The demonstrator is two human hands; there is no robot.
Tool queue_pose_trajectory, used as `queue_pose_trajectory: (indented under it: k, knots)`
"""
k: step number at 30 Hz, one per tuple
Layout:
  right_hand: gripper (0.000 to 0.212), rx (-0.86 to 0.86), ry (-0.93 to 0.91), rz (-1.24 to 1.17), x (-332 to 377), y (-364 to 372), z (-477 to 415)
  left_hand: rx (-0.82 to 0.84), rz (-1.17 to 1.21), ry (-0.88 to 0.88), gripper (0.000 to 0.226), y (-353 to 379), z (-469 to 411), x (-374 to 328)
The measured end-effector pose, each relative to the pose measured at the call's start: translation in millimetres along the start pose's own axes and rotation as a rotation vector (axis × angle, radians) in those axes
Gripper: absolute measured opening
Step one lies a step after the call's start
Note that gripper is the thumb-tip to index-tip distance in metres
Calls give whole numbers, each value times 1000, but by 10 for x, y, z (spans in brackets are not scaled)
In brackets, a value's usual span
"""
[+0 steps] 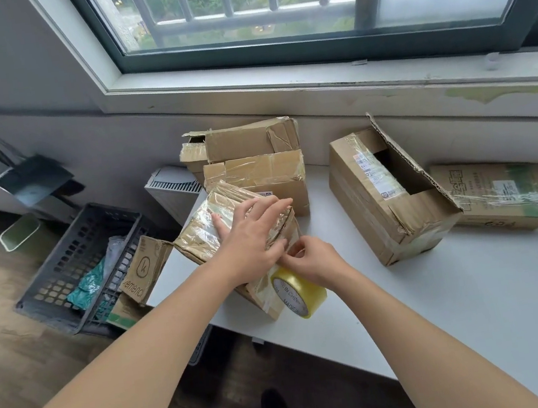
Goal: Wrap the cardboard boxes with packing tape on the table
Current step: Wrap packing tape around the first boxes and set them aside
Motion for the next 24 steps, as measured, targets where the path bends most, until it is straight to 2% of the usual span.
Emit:
queue_pose_trajectory:
  k: [5,11,15,19,22,24]
  knots:
    - [56,-63,41,4,-74,52,53,-41,-35,-87,64,32,-25,-23]
    - [57,-123,28,-264,-254,154,234,-27,19,-93,57,16,-60,-49]
    - [76,-95,-29,-371,-360,197,417,4,27,-66,64,-5,-25,25]
    - [68,-135,-19,-308,-343,165,419,80,2,-21,79,-53,0,97]
    - [58,-188,-14,-169,-213,78,408,71,18,-9,77,-71,11,108]
    - [58,-197,-23,-116,-164,-30,442,64,22,2,74,-70,23,117]
Point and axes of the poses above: each hand's wrist, its own z-axis away from the middle knuckle, its own y-axis out of the palm, x = y × z, the point moved 1 cm from there along -z, towards the middle knuckle, and after that the axes turned 9 degrees about -y, right-handed, at the moved point
